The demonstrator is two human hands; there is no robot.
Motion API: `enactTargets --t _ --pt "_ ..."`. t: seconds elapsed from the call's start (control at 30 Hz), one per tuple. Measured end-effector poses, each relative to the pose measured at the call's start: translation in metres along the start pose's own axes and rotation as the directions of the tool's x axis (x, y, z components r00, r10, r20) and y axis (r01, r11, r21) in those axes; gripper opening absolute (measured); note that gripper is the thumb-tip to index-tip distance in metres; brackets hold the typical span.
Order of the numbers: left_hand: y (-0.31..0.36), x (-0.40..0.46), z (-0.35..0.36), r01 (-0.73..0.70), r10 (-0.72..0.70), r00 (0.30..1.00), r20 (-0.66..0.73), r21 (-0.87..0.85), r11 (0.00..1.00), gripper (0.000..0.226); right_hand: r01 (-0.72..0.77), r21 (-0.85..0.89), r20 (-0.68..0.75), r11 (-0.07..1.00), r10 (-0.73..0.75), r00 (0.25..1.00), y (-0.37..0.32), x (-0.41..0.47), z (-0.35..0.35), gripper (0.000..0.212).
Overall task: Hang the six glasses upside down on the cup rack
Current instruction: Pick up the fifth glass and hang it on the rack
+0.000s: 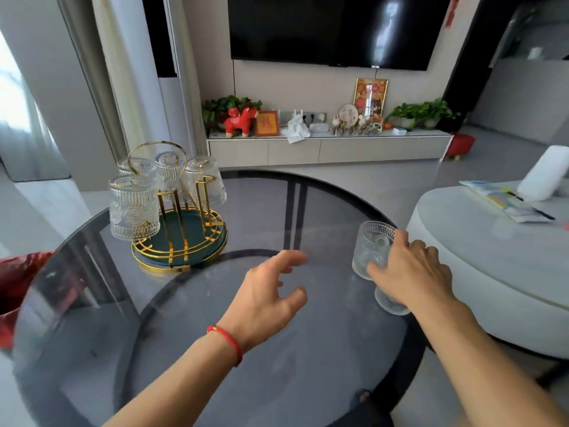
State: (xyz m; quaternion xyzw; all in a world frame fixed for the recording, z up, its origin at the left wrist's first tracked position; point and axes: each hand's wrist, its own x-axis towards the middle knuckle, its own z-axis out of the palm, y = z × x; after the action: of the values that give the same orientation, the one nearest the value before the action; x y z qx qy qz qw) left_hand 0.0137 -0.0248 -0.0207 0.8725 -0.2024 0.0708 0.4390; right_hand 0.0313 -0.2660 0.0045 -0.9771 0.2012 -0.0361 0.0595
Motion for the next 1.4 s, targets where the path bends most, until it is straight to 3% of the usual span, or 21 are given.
enactTargets --t 0.33,0.47,0.6,0.73,0.8,0.87,0.93,1.03,1.17,1.27,1.33,1.4 --pt "-0.006 -0.018 0.014 0.041 -0.039 0.998 0.044 -0.049 0.998 0.044 0.008 0.111 0.053 0.994 -0.014 0.999 0.019 -0.019 -0.022 0.060" --pt "0.001 -0.017 0.021 0.016 -0.007 0.993 0.119 -0.078 0.997 0.060 0.128 0.302 0.109 0.945 -0.168 0.980 0.013 -0.035 -0.030 0.082" --pt "0.007 -0.016 0.022 0.017 -0.007 0.982 0.191 -0.052 0.999 0.092 0.274 0.536 0.182 0.799 -0.426 0.886 -0.018 -0.043 -0.022 0.092" --pt "-0.001 -0.002 -0.011 0.049 -0.054 0.993 0.104 0.057 0.997 0.082 0.364 0.653 0.136 0.665 -0.575 0.807 -0.050 -0.041 -0.008 0.098" --pt "-0.013 0.004 -0.032 0.127 -0.124 0.991 0.054 -0.074 0.989 0.072 0.285 0.803 0.121 0.523 -0.612 0.782 -0.064 -0.037 -0.005 0.095" --pt "-0.027 0.011 -0.052 0.225 -0.246 0.969 -0.025 -0.324 0.919 0.078 0.090 0.932 0.140 0.352 -0.576 0.805 -0.080 -0.034 0.001 0.082" --pt "-0.039 0.018 -0.066 0.268 -0.373 0.921 -0.113 -0.514 0.815 0.087 -0.155 0.958 0.265 0.241 -0.536 0.802 -0.100 -0.033 0.013 0.061" --pt "-0.052 0.025 -0.072 0.286 -0.462 0.878 -0.127 -0.634 0.718 0.096 -0.429 0.902 0.374 0.052 -0.593 0.713 -0.133 -0.040 0.032 0.049" --pt "-0.065 0.025 -0.072 0.317 -0.481 0.872 -0.096 -0.637 0.702 0.093 -0.504 0.842 0.335 -0.189 -0.549 0.766 -0.167 -0.036 0.042 0.048" --pt "-0.070 0.026 -0.079 0.314 -0.442 0.894 -0.072 -0.602 0.734 0.108 -0.355 0.899 0.212 -0.255 -0.456 0.864 -0.177 -0.026 0.045 0.044" --pt "-0.071 0.023 -0.086 0.312 -0.420 0.901 -0.108 -0.511 0.801 0.109 -0.159 0.969 0.099 -0.191 -0.292 0.951 -0.180 -0.017 0.041 0.036" --pt "-0.081 0.018 -0.090 0.315 -0.366 0.900 -0.236 -0.229 0.921 0.081 0.030 0.999 -0.035 -0.044 -0.122 0.992 -0.186 -0.002 0.031 0.035"
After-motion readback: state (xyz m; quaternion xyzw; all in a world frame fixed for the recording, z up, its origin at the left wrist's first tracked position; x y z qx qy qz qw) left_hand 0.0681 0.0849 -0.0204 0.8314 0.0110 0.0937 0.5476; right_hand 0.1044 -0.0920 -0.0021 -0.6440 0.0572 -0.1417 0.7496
